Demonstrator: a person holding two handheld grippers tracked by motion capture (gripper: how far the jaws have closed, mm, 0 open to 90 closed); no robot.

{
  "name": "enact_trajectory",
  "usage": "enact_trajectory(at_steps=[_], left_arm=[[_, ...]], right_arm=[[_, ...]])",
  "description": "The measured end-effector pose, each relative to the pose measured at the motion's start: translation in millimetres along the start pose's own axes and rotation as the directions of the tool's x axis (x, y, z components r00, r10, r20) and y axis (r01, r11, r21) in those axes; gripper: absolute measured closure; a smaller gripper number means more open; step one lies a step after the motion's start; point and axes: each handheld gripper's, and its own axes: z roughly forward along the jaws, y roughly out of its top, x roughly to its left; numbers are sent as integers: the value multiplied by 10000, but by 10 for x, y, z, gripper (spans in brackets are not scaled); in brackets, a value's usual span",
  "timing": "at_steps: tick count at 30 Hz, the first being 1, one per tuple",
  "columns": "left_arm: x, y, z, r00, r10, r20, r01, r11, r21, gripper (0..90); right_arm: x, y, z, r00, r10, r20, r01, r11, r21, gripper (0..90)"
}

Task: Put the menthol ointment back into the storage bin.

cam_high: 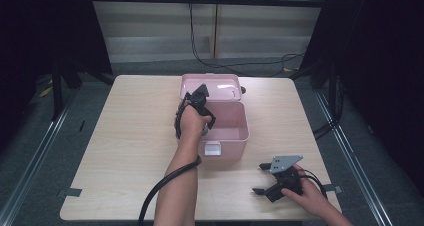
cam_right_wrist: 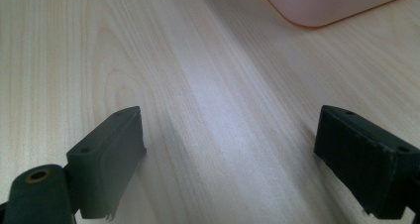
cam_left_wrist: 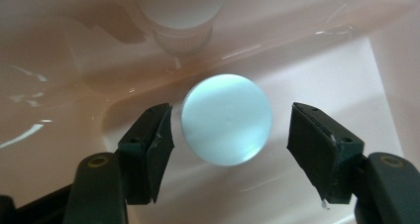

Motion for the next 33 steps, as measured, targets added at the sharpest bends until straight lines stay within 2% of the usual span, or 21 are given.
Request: enact_trajectory(at_steps=[16,21,25,33], left_arm=[[-37,21,-155,9999,136,79,-135,9999,-96,259],[-58,34,-212,9994,339,96,-339,9994,-18,230],[-63,33,-256,9995,270,156,-270,9996,-42,217],[-45,13,-330,9983,492,299,-495,9987,98,189]], right_arm=[[0,0,0,10000,2,-3,-2,10000,-3,112],[1,0,0,10000,4,1,-4,10000,-2,112],[0,0,0,10000,-3,4,3,10000,-2,112],[0,0,0,10000,-6,5,6,10000,-4,112]])
